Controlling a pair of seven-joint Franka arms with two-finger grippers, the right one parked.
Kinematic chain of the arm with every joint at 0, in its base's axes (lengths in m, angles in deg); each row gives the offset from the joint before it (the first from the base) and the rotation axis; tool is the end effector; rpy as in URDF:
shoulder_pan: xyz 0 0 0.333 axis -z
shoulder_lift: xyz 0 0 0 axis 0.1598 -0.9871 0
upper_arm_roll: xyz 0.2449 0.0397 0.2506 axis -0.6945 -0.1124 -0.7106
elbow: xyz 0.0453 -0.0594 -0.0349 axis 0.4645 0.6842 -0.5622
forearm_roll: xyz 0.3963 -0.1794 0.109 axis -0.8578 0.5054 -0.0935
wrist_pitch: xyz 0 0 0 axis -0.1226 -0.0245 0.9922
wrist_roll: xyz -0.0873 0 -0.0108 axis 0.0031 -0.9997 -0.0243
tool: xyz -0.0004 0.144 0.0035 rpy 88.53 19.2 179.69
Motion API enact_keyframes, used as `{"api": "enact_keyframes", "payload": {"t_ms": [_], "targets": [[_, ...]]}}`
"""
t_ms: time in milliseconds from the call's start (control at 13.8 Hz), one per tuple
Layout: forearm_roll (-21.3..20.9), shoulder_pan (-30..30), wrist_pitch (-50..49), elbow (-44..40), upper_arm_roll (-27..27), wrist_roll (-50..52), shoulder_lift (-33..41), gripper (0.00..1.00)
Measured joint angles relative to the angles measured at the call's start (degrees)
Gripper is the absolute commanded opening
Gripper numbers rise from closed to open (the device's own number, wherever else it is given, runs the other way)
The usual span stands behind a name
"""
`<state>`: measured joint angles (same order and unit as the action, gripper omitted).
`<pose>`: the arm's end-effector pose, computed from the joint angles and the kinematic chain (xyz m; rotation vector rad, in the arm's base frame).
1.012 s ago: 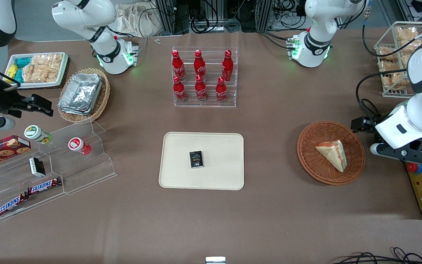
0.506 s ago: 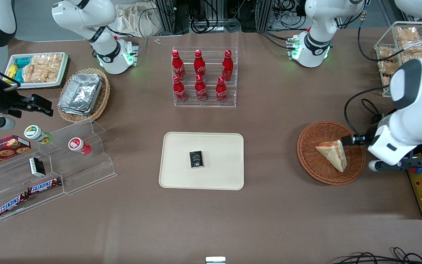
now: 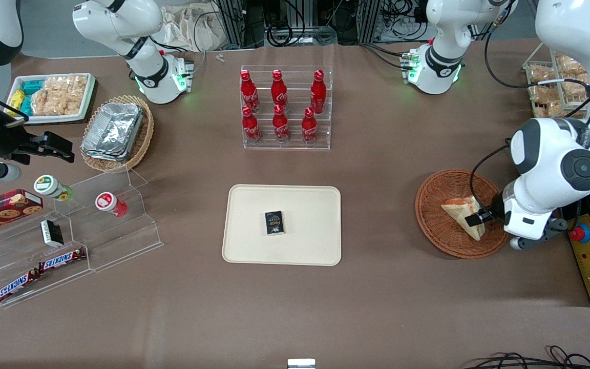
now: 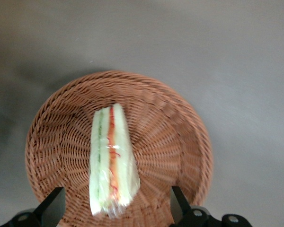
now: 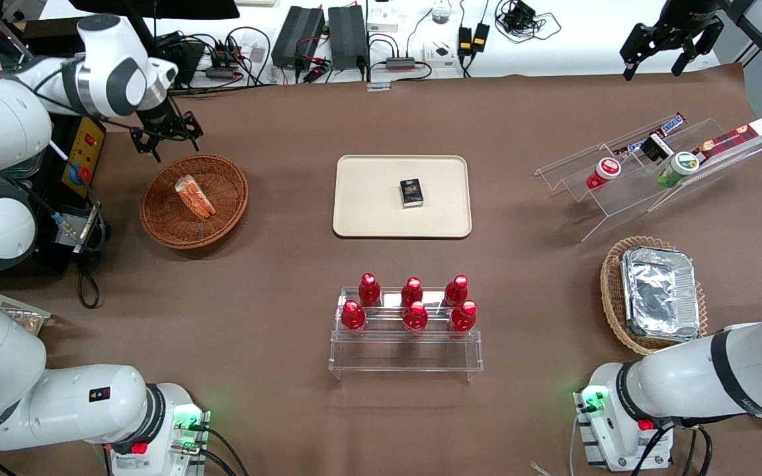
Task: Place sandwich from basket to tray
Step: 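Lower the left gripper onto the sandwich in the wicker basket and grasp it, then lift the sandwich out of the basket with the left gripper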
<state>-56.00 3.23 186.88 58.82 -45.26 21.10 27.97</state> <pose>0.6630 -0.0131 0.2945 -3.0100 -0.7671 0.0070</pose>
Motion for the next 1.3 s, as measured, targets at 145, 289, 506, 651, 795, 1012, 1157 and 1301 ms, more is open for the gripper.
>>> {"api": "enact_keyframes", "payload": {"t_ms": [145, 289, 506, 651, 795, 1012, 1157, 1301], "targets": [[0.00, -0.04, 3.55, 3.91, -0.55, 3.79, -0.06, 1.00], [0.00, 0.00, 5.31, 6.18, -0.48, 6.35, -0.07, 1.00], [0.00, 0.05, 5.55, 6.93, -0.45, 9.18, -0.24, 1.00], [0.00, 0.05, 5.55, 7.73, -0.45, 9.78, -0.41, 1.00], [0.00, 0.05, 5.57, 8.29, -0.45, 10.09, -1.08, 1.00], [0.00, 0.05, 6.42, 8.27, -0.45, 10.22, -2.79, 0.34], [0.00, 0.05, 6.88, 7.99, -0.45, 10.69, -3.43, 0.00], [0.00, 0.13, 6.99, 7.56, -0.44, 11.90, -3.51, 0.00]]}}
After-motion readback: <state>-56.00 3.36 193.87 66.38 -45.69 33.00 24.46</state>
